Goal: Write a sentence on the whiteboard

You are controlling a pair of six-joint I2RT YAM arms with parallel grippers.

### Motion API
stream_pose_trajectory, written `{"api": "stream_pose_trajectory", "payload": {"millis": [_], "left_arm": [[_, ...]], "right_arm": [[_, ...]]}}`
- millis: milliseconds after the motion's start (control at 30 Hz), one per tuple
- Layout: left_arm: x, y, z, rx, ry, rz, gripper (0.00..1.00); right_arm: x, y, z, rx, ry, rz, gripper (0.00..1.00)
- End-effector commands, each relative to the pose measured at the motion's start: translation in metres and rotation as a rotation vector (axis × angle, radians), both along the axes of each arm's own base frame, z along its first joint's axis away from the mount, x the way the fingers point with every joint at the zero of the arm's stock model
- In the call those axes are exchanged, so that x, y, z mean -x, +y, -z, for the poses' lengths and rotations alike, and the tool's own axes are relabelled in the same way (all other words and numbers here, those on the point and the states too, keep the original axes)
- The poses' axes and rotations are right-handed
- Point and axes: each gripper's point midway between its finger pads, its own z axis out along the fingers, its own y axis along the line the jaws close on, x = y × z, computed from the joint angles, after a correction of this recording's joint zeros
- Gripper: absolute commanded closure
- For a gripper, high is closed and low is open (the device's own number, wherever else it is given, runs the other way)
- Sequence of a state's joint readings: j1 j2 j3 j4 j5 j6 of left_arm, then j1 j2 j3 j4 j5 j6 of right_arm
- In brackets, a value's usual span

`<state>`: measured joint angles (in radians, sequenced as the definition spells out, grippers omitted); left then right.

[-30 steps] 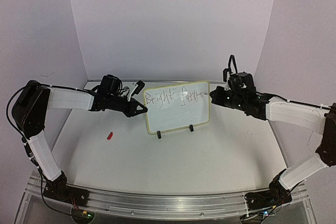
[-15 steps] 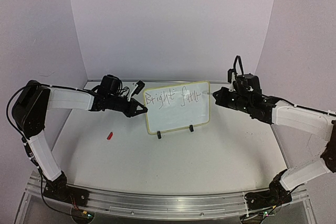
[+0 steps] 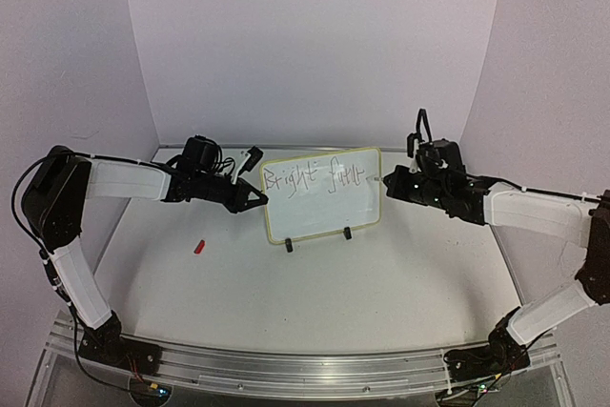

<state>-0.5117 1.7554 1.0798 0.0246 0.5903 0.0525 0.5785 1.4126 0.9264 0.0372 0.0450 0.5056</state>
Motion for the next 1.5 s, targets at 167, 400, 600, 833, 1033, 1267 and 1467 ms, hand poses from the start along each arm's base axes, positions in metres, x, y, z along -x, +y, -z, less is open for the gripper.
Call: {"api": "stream_pose_trajectory", "payload": {"millis": [167,400,600,833,1033,1267,1467], "left_arm": [[-0.012,0.014,0.012,-0.085,-0.018,-0.066,1.0],[-0.013,0.014,0.011,-0.082,-0.019,-0.067,1.0],[-0.013,0.014,0.012,-0.082,-0.018,-0.067,1.0],[-0.013,0.013,0.011,-0.08,-0.017,-0.067,1.0],[-0.013,0.013,0.01,-0.079,-0.019,-0.067,1.0],[-0.014,0.013,0.009,-0.079,-0.021,-0.065,1.0],[-0.014,0.013,0.009,-0.078,-0.021,-0.066,1.0]], "right_arm": [[-0.014,-0.006,-0.02,0.001,-0.058,0.057,1.0],[-0.015,-0.011,-0.031,-0.004,-0.086,0.071,1.0],[-0.015,-0.006,-0.042,-0.017,-0.103,0.045,1.0],[-0.014,0.0,-0.041,-0.024,-0.1,0.012,1.0],[-0.011,0.007,-0.021,-0.034,-0.044,-0.016,1.0],[-0.002,0.0,-0.003,-0.032,-0.003,0.0,1.0],[0.001,-0.004,0.009,-0.029,0.022,0.018,1.0]]}}
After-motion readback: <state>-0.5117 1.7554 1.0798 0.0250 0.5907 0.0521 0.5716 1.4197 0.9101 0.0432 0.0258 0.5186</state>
